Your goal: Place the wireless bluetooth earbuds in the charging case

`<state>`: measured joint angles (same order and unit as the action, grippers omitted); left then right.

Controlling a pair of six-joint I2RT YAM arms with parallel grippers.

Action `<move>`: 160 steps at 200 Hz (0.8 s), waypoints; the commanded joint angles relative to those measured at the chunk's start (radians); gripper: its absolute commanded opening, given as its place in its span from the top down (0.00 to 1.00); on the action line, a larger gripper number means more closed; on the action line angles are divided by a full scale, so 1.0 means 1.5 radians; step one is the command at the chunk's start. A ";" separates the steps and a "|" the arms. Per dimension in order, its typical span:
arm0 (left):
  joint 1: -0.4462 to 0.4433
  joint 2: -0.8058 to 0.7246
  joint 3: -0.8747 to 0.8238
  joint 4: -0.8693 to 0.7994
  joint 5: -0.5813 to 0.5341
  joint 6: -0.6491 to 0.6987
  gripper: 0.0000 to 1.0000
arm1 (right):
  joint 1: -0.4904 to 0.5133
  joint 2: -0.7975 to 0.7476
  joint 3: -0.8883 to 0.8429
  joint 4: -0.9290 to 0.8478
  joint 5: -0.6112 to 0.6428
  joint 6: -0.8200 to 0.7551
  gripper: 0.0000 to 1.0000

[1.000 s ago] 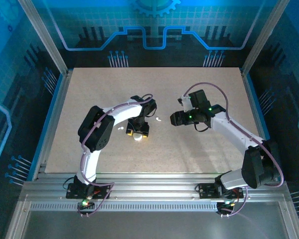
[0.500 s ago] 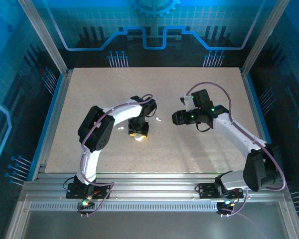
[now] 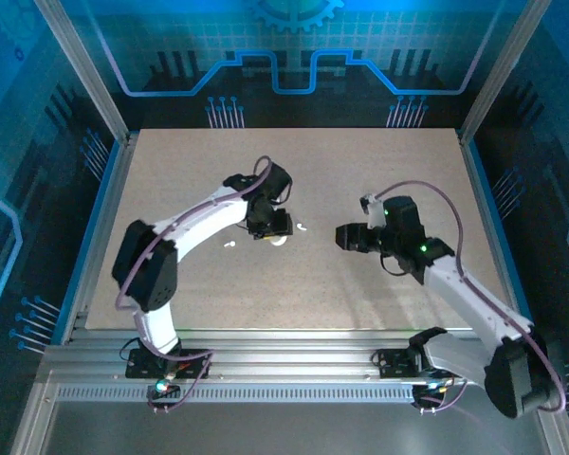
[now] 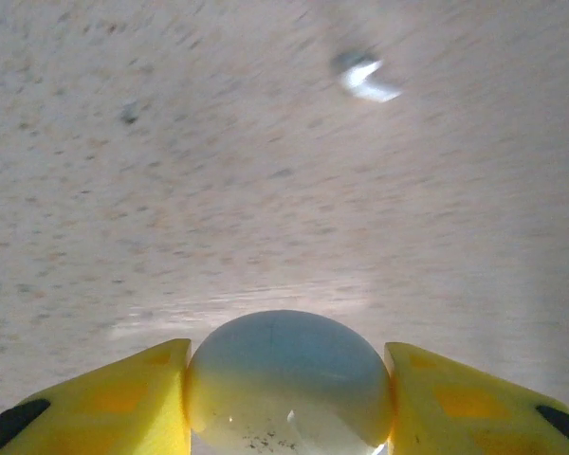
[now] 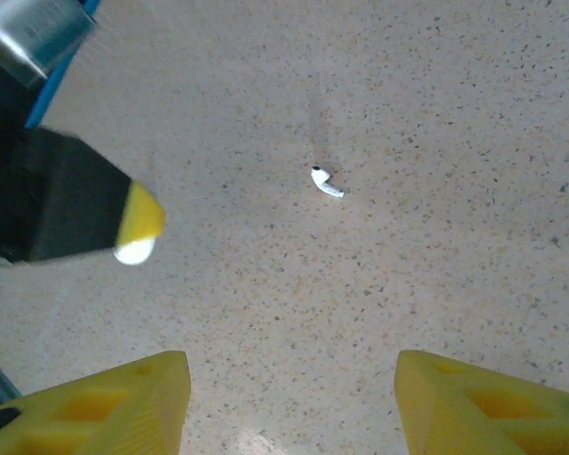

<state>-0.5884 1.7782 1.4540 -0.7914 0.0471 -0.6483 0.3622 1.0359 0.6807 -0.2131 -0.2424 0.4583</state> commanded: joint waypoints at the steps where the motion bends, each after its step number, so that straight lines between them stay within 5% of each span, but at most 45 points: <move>1: -0.006 -0.049 -0.052 0.126 0.069 -0.118 0.57 | 0.022 -0.066 -0.054 0.096 0.015 0.069 0.41; 58: -0.013 -0.106 -0.125 0.233 0.058 -0.218 0.58 | 0.156 -0.136 -0.147 0.194 0.146 0.131 0.47; 106: -0.013 -0.133 -0.171 0.283 0.062 -0.267 0.58 | 0.257 -0.045 -0.146 0.342 0.234 0.030 0.46; 160: -0.013 -0.145 -0.188 0.300 0.066 -0.280 0.58 | 0.264 0.071 -0.125 0.444 0.230 0.009 0.44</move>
<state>-0.6052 1.5913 1.1934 -0.3752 0.1261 -1.0401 0.7471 1.0859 0.4633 0.3286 0.0803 0.4984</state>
